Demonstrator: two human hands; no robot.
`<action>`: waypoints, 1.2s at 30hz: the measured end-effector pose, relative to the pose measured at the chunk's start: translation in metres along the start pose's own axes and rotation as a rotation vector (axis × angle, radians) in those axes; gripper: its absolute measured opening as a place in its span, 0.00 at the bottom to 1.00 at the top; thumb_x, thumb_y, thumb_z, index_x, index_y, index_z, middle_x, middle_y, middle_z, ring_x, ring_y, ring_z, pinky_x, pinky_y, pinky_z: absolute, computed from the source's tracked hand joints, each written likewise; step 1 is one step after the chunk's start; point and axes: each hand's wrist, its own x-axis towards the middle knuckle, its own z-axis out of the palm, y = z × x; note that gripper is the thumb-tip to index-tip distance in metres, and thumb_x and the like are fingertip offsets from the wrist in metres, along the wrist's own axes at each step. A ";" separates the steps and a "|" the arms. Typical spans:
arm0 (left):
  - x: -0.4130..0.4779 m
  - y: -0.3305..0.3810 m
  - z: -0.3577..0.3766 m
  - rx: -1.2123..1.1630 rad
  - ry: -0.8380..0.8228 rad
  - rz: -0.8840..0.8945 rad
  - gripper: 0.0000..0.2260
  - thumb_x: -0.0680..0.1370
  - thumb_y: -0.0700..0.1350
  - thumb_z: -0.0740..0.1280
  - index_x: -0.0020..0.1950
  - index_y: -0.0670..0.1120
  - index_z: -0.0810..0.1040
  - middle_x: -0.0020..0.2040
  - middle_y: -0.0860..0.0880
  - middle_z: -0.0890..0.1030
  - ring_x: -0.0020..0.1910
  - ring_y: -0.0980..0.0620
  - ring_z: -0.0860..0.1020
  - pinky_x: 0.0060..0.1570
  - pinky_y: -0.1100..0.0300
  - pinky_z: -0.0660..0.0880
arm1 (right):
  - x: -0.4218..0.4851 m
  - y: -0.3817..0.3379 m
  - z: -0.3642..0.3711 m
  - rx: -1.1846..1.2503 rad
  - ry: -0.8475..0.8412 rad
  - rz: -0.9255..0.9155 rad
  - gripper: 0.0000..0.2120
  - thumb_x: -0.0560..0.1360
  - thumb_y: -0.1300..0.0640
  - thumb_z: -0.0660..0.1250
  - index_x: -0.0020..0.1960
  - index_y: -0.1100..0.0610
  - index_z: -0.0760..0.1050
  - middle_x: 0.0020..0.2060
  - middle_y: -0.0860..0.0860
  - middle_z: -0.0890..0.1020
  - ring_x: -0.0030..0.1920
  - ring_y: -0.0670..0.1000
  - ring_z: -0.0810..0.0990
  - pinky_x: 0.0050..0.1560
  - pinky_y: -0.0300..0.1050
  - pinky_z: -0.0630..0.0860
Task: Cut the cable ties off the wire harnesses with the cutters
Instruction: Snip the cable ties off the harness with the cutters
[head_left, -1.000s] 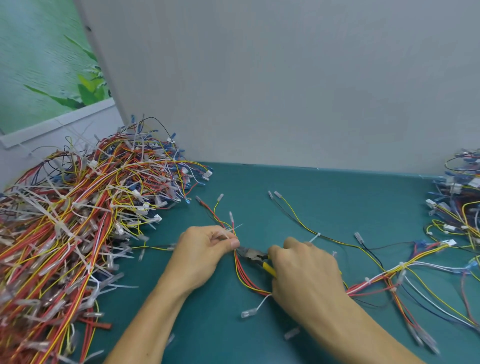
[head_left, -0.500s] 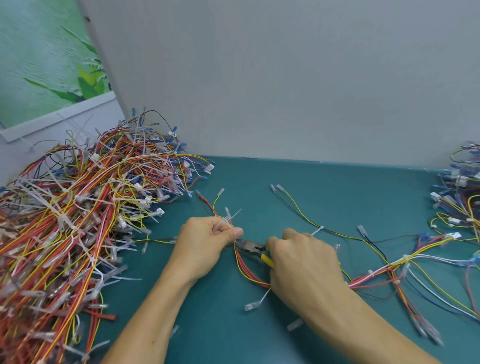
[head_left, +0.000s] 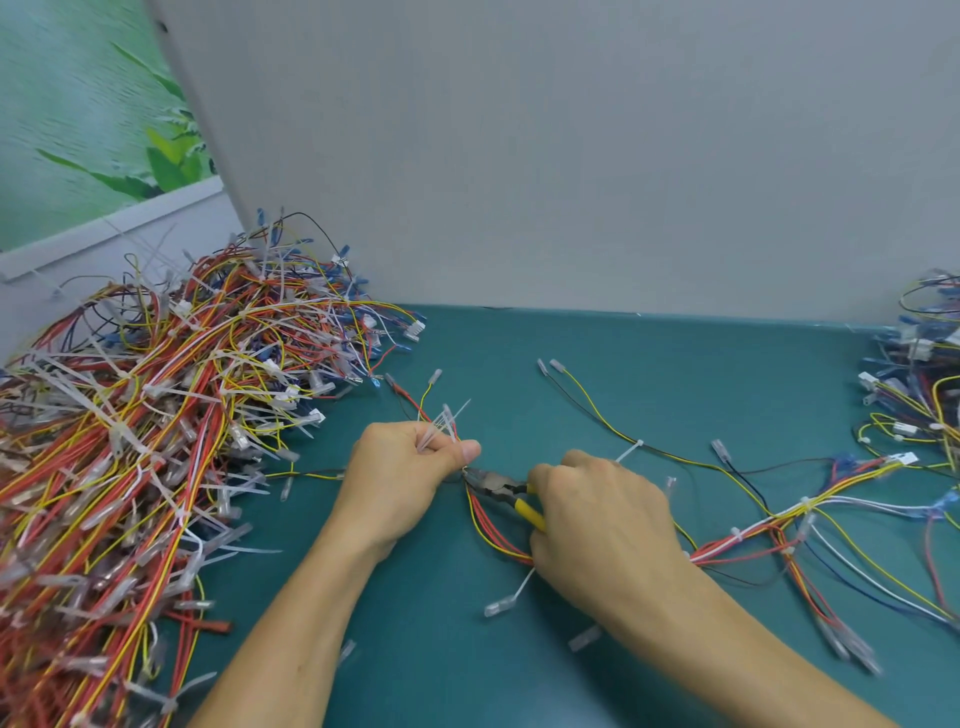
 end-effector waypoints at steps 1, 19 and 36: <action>0.000 0.000 0.000 -0.005 0.005 -0.001 0.16 0.70 0.47 0.76 0.26 0.48 0.73 0.19 0.57 0.67 0.21 0.60 0.63 0.25 0.65 0.59 | 0.000 0.000 0.000 0.005 -0.001 0.004 0.08 0.73 0.55 0.61 0.40 0.52 0.62 0.35 0.48 0.62 0.40 0.57 0.66 0.33 0.45 0.56; 0.000 0.002 0.000 -0.062 0.009 -0.043 0.17 0.70 0.48 0.76 0.24 0.52 0.74 0.20 0.56 0.63 0.21 0.58 0.59 0.28 0.60 0.55 | 0.002 -0.006 0.004 -0.057 0.018 0.012 0.07 0.76 0.58 0.59 0.43 0.53 0.61 0.33 0.50 0.59 0.36 0.57 0.63 0.27 0.43 0.50; 0.001 0.001 -0.001 -0.110 0.018 -0.046 0.15 0.73 0.45 0.73 0.28 0.47 0.74 0.21 0.57 0.64 0.23 0.57 0.60 0.29 0.59 0.55 | 0.002 -0.006 0.013 -0.077 0.005 -0.044 0.06 0.76 0.60 0.57 0.44 0.53 0.60 0.32 0.50 0.58 0.36 0.58 0.64 0.27 0.44 0.50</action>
